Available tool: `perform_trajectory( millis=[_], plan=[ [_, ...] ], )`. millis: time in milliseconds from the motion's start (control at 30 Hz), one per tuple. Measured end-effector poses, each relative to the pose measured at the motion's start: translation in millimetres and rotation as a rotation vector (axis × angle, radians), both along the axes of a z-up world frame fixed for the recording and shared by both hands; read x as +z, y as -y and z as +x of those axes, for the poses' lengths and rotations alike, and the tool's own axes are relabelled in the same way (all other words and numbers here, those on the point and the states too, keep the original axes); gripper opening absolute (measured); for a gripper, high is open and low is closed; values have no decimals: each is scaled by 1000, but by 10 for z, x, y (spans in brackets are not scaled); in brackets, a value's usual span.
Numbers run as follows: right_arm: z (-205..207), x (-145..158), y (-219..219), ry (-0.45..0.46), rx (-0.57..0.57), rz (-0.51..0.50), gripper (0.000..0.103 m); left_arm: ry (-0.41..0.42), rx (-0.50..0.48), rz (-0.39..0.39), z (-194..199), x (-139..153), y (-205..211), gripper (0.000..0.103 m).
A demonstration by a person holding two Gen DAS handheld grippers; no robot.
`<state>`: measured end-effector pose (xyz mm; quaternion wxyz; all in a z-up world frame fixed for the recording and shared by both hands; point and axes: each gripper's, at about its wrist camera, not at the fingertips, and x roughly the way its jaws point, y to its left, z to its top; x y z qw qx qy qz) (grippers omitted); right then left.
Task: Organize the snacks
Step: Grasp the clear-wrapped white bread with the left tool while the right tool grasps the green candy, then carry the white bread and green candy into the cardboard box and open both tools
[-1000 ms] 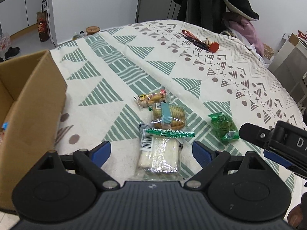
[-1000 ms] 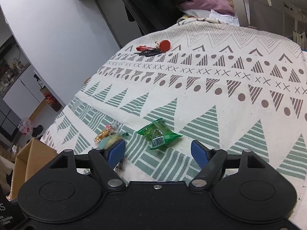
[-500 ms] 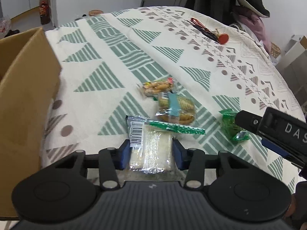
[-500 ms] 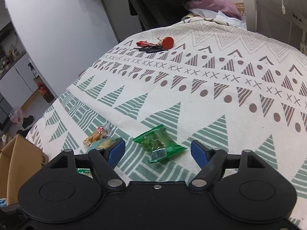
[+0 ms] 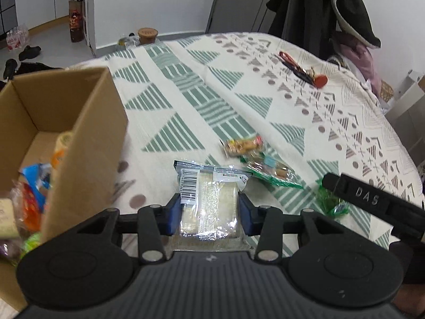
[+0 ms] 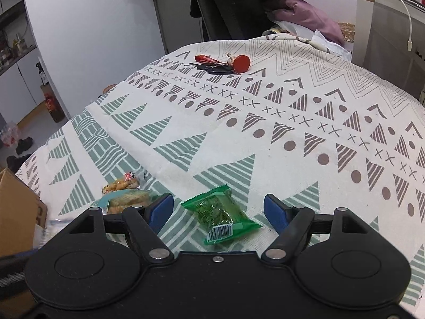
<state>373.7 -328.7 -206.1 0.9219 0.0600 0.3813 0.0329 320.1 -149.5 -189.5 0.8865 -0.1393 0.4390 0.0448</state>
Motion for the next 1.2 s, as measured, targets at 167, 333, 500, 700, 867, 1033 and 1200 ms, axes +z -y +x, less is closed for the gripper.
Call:
perform_trajectory(
  millis=[167, 333, 500, 700, 867, 1033, 1200],
  plan=[
    [33, -86, -39, -46, 13, -14, 66, 27, 11, 15, -15, 127, -78, 44],
    [17, -170, -65, -100, 38, -29, 35, 40, 22, 26, -62, 226, -118, 44],
    [-71, -62, -36, -90, 45, 25, 28, 53, 34, 43, -138, 331, -160, 44],
    [-186, 110, -78, -47, 74, 72, 28, 75, 57, 59, -250, 475, -276, 44],
    [-277, 244, -211, -14, 106, 89, 28, 95, 82, 73, -340, 600, -402, 44],
    [-352, 390, -368, 20, 131, 105, 28, 119, 106, 86, -429, 725, -568, 44],
    [-440, 515, -563, 46, 168, 114, 28, 130, 140, 94, -507, 801, -764, 44]
  ],
)
